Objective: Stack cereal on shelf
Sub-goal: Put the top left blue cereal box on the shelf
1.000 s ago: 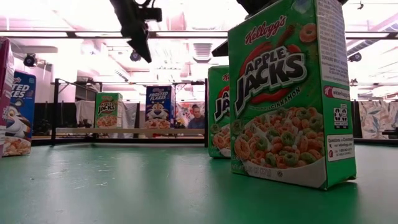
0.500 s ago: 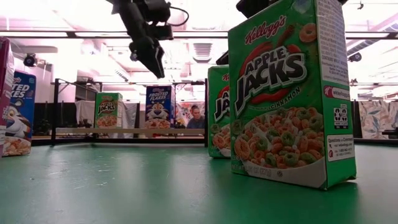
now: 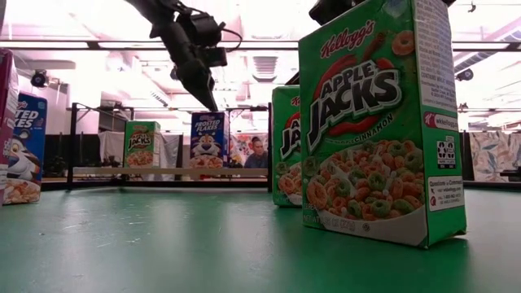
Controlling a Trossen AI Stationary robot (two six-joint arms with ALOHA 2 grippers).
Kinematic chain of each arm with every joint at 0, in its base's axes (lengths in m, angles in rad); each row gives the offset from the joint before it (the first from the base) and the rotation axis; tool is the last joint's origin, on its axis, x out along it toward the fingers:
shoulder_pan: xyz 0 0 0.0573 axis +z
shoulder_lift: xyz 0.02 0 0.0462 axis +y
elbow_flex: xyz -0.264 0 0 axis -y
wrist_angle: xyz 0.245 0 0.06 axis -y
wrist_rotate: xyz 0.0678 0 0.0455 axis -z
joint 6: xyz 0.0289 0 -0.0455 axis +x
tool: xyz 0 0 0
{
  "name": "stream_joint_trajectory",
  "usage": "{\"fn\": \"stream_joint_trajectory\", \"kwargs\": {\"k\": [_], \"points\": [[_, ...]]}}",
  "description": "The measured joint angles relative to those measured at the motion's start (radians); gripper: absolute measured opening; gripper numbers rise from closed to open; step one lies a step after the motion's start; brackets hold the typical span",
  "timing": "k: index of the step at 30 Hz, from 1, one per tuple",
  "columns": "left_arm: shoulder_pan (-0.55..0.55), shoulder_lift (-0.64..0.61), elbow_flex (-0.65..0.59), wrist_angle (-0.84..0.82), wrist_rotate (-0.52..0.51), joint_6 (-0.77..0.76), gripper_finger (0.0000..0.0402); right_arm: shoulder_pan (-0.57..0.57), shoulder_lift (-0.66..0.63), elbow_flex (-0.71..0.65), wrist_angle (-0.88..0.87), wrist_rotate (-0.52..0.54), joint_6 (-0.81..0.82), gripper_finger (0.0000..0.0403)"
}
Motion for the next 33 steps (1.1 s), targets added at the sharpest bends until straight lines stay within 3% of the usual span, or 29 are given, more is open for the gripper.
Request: {"fn": "stream_joint_trajectory", "kwargs": {"k": [12, 27, 33], "points": [[0.006, 0.026, 0.0, -0.007, 0.001, 0.015, 0.0228, -0.002, 0.0, 0.0, -0.021, 0.0, -0.001, 0.015], [0.008, 0.027, -0.003, -0.008, -0.001, 0.03, 0.0156, -0.002, 0.0, 0.0, -0.023, 0.0, 0.0, 0.015], [0.012, 0.024, -0.003, -0.011, -0.069, 0.079, 0.0151, -0.002, 0.0, 0.0, -0.023, 0.001, 0.005, 0.015]]}}
